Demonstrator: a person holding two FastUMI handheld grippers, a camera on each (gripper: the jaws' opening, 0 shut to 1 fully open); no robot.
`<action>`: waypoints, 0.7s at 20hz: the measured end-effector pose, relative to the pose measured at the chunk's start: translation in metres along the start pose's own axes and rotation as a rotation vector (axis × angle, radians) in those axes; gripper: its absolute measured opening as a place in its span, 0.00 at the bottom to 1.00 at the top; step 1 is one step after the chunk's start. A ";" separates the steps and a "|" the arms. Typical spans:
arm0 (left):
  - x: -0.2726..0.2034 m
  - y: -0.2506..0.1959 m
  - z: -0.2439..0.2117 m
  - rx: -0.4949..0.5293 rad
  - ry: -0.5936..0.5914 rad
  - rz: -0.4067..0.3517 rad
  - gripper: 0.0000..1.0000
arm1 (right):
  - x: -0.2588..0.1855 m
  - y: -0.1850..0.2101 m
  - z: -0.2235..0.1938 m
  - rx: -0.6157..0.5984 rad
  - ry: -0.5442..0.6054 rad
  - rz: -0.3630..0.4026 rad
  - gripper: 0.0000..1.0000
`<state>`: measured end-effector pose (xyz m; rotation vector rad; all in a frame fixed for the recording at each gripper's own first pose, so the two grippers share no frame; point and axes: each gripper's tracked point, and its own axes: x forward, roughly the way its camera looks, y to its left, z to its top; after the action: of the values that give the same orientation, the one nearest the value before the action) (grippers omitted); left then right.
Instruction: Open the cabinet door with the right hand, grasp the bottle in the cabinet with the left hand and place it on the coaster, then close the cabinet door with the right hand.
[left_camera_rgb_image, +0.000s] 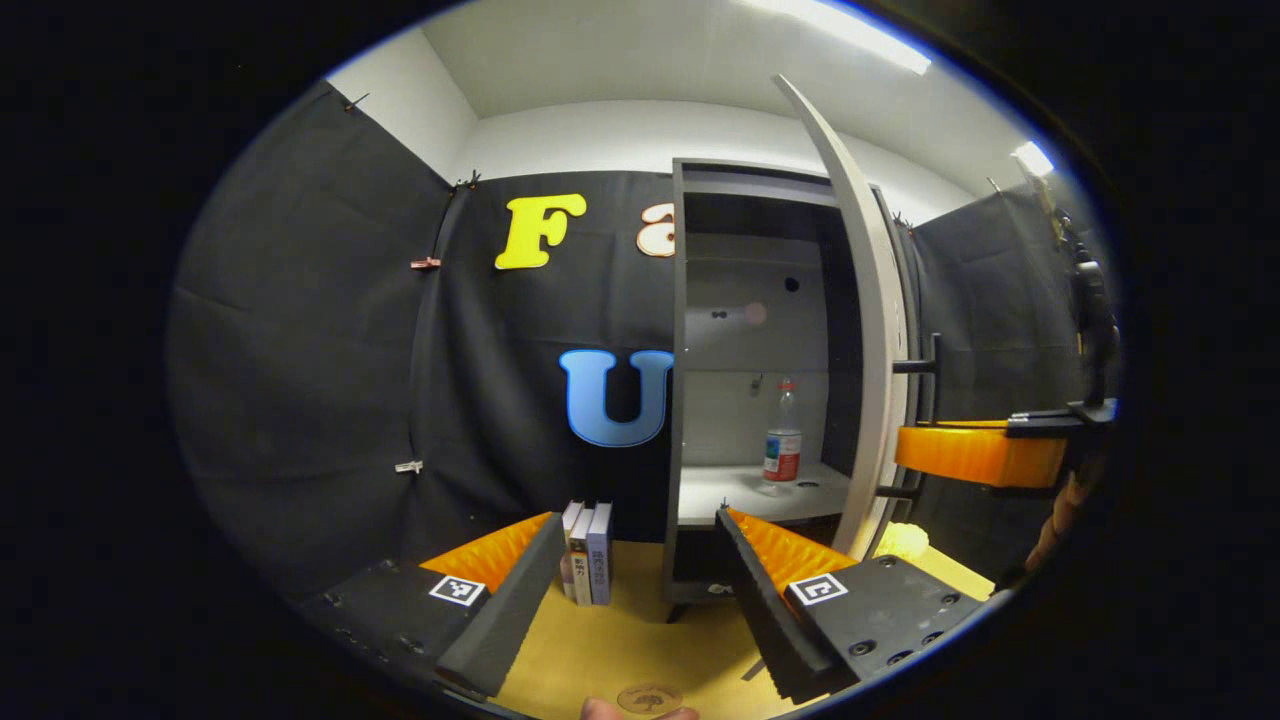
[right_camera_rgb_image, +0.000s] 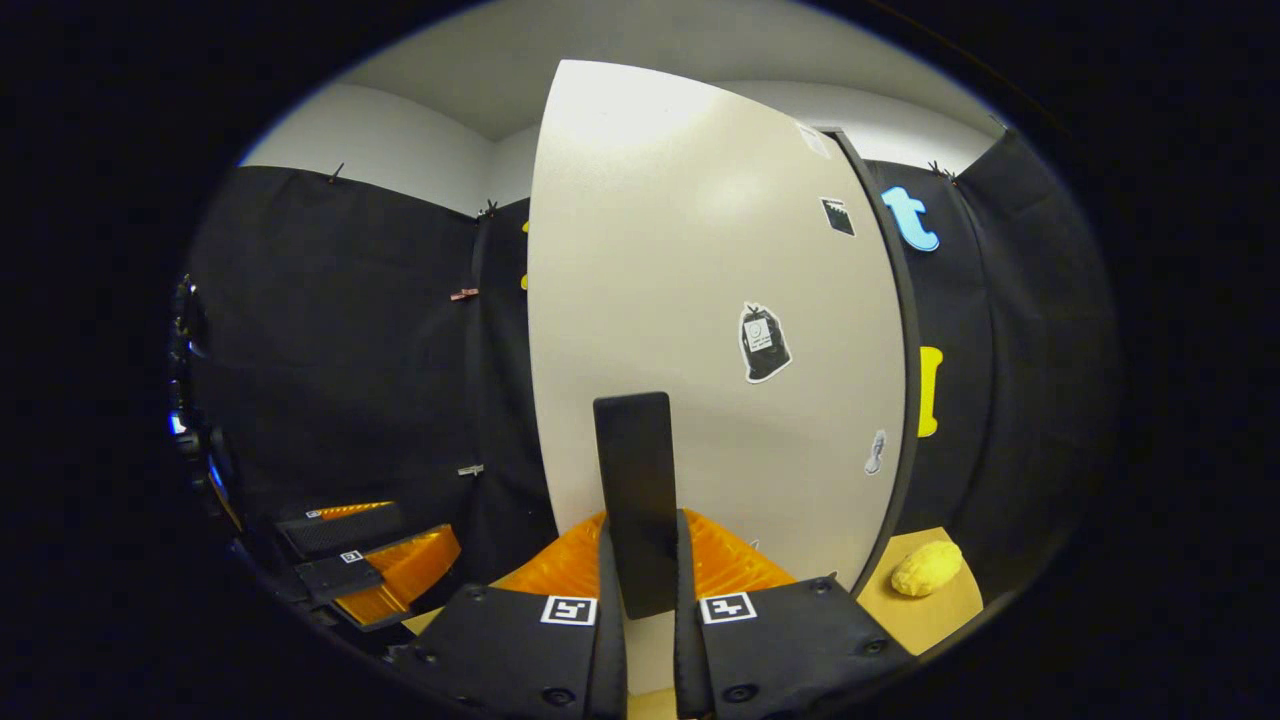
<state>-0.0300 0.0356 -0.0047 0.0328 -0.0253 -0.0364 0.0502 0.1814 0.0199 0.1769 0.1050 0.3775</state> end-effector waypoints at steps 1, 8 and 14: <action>0.002 -0.006 0.002 -0.001 -0.004 -0.011 0.94 | -0.005 -0.003 0.001 -0.016 -0.002 -0.009 0.22; 0.013 -0.046 0.011 0.000 -0.018 -0.103 0.94 | -0.020 -0.033 0.005 -0.036 -0.010 -0.119 0.22; 0.028 -0.081 0.016 0.009 -0.028 -0.181 0.94 | -0.034 -0.056 0.006 -0.034 -0.015 -0.226 0.21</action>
<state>-0.0050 -0.0468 0.0091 0.0438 -0.0500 -0.2173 0.0392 0.1169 0.0177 0.1328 0.1029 0.1529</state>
